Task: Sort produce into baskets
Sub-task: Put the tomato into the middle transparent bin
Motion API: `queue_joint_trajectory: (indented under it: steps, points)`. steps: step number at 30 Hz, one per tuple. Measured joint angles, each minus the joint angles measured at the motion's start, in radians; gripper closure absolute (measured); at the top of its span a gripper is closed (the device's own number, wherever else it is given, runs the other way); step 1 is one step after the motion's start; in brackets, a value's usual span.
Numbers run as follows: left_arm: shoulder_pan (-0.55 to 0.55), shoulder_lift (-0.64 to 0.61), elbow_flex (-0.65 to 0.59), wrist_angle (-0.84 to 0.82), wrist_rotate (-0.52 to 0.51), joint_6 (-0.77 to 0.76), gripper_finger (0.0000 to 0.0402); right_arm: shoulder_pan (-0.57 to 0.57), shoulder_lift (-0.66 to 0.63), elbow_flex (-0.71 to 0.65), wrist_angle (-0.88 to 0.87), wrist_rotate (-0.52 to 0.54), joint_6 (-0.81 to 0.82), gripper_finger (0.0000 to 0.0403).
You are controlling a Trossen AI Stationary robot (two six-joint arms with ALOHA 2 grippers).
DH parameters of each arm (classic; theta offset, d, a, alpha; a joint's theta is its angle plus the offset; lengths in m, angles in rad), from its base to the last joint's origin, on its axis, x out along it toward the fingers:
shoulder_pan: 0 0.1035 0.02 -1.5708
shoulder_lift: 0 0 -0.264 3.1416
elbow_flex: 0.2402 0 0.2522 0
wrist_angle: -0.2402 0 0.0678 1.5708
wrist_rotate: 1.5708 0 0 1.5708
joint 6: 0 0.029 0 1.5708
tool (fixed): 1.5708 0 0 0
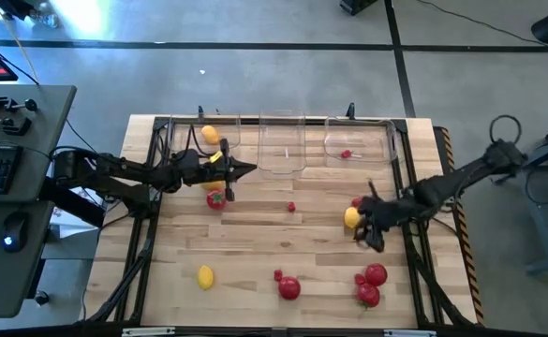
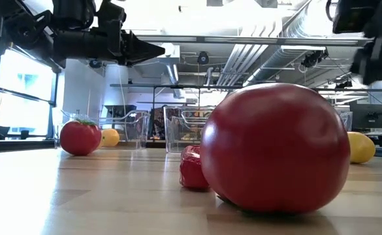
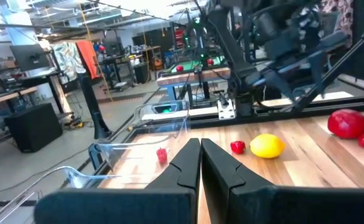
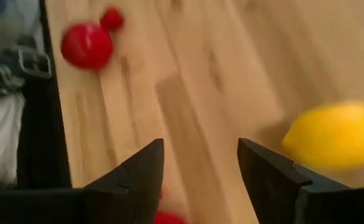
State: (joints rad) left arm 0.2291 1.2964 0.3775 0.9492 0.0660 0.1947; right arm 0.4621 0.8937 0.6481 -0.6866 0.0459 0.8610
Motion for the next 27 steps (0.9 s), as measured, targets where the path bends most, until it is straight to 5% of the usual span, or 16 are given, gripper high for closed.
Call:
queue_joint_trajectory:
  steps: [12,21,27]
  points:
    - [0.0,0.0,0.0,-0.019,0.0,0.01,0.0401,0.328,0.366,0.275,-0.246,-0.007,0.441,0.0195]
    - [0.015,0.0,0.001,-0.017,-0.002,0.026,0.0401,0.343,0.555,0.325,-0.321,-0.231,0.555,0.0102]
    - [0.03,0.0,0.001,-0.019,-0.005,0.016,0.0401,0.343,0.567,0.324,-0.301,-0.211,0.518,0.0087]
